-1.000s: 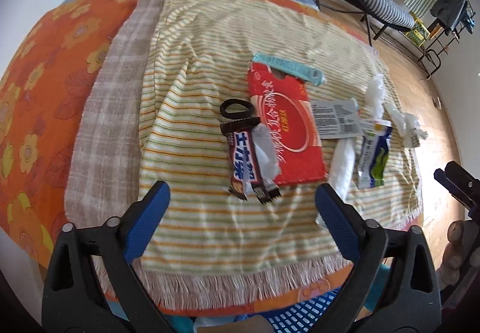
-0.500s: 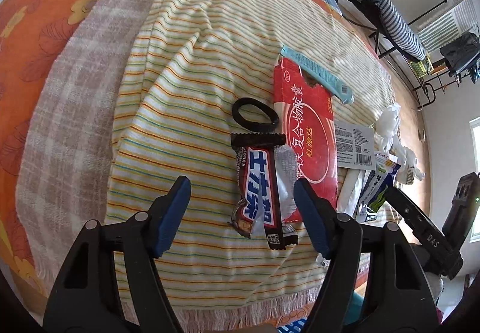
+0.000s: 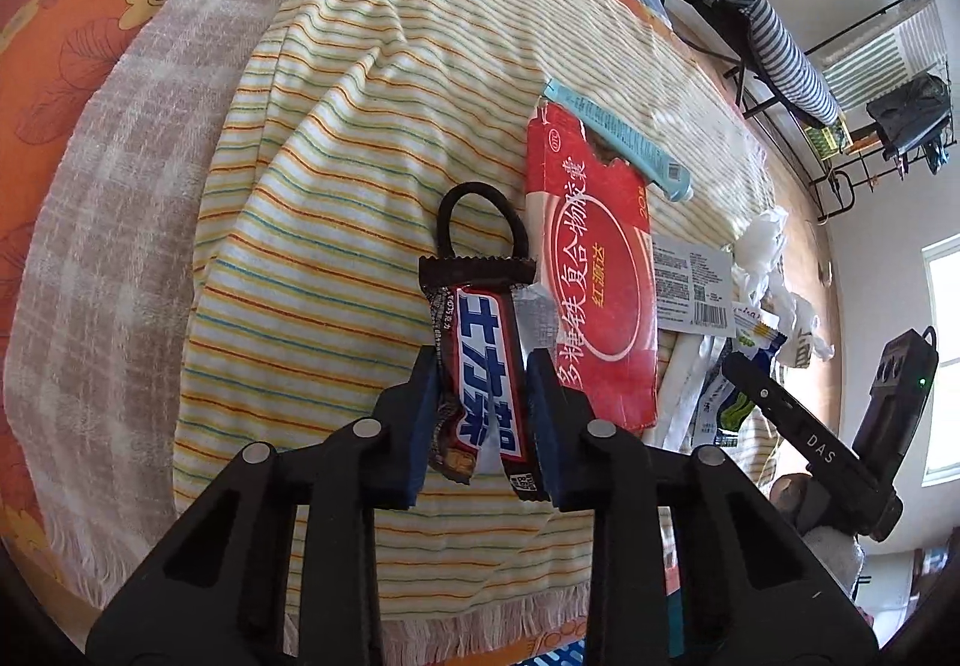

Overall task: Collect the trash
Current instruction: 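Reach the left tool to the chocolate wrapper while the right tool reaches the blue wrapper, then close the left tool on the chocolate wrapper while the right tool grips the blue wrapper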

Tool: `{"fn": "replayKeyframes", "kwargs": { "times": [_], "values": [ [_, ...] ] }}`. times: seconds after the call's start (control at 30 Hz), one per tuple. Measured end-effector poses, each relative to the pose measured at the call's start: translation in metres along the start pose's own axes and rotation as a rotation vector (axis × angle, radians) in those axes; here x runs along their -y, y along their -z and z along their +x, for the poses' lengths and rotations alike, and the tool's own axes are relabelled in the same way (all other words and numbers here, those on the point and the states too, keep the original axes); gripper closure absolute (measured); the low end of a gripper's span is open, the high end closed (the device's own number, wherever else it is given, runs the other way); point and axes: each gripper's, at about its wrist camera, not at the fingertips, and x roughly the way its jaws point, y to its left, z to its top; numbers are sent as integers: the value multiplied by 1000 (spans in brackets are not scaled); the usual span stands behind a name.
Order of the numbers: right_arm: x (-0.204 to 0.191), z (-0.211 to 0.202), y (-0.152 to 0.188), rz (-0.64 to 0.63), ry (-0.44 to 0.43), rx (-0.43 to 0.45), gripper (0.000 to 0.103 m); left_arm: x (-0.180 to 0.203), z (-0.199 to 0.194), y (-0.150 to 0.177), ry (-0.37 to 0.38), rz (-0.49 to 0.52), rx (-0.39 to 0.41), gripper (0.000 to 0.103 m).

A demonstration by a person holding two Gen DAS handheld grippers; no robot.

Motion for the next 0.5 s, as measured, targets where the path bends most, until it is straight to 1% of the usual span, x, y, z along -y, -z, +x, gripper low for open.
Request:
{"fn": "replayKeyframes", "kwargs": {
  "times": [0.2,0.33,0.5],
  "values": [
    [-3,-10,6,-18,-17,14,59,-2,-16,10,9,19,13,79],
    [0,-19,11,-4,-33,25,60,0,-27,15,6,27,34,79],
    [1,-38,18,-2,-48,63,60,10,-43,20,10,47,66,79]
  ]
}}
